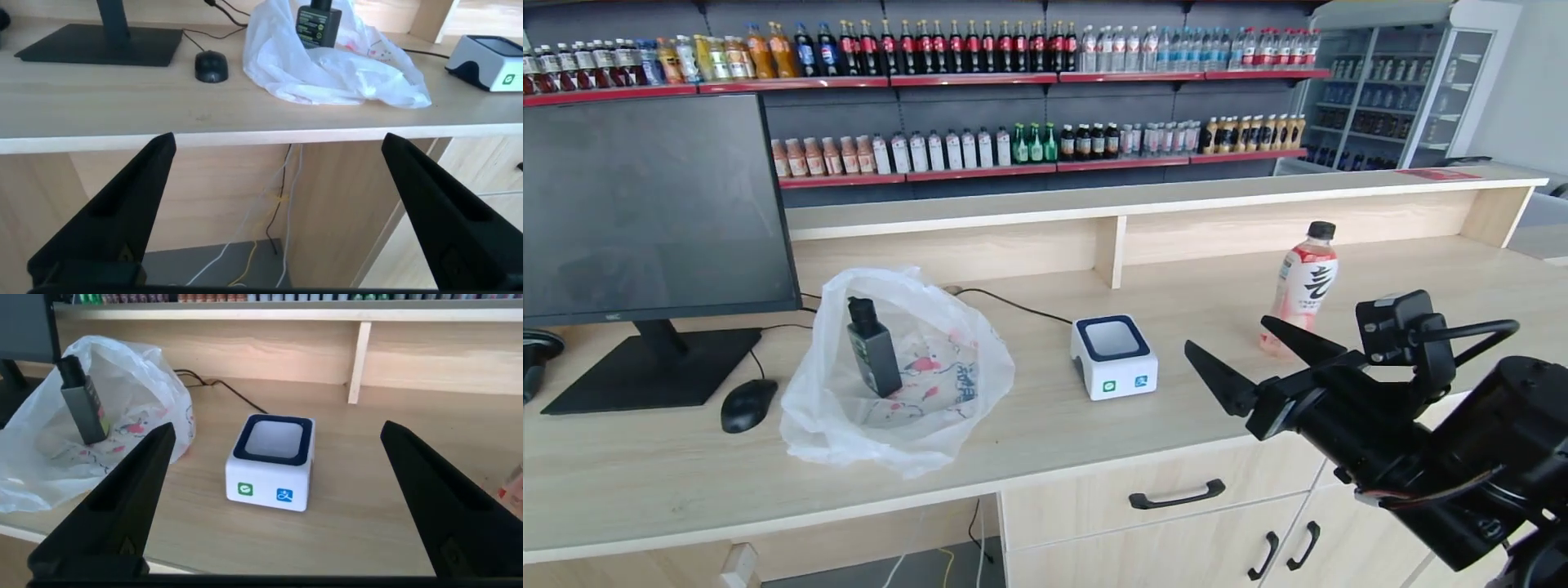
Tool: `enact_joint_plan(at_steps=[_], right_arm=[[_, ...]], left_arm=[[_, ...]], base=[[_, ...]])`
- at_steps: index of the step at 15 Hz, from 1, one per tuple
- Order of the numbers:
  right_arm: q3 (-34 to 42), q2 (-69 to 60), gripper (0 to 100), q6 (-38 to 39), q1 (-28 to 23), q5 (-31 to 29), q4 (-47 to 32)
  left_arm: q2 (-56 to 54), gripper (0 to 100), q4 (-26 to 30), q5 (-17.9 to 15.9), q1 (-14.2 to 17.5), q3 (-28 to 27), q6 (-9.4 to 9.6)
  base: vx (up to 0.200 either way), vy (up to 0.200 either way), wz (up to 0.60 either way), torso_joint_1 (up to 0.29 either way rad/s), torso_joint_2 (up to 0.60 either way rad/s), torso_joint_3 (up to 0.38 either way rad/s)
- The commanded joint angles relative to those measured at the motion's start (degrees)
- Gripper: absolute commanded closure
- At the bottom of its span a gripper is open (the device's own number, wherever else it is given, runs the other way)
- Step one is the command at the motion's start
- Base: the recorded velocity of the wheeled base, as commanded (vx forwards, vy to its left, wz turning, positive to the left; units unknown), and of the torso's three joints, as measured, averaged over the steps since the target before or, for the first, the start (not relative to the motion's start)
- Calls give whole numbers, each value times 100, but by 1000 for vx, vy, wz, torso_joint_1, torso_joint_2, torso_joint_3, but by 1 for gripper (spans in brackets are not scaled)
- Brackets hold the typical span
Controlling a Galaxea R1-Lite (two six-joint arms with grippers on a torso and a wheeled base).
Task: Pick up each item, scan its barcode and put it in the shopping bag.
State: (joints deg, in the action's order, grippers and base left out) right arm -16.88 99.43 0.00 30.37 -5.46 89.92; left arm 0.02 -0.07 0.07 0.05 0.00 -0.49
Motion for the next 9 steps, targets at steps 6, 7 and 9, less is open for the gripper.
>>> enact_joint_plan(at_steps=[6, 7, 9], right_arm=[[115, -55, 0, -9, 4, 1, 8], [106, -37, 0, -9, 13, 1, 8], [89, -29, 0, 0, 57, 1, 8]], left_arm=[[-2, 0, -1, 1, 4, 0, -4], [-2, 0, -1, 1, -5, 0, -4], [-2, 0, -1, 1, 4, 0, -4]], base=[[0, -200, 0, 2, 0, 2], [0, -200, 0, 12, 7, 2], [0, -200, 300, 5, 0, 0]])
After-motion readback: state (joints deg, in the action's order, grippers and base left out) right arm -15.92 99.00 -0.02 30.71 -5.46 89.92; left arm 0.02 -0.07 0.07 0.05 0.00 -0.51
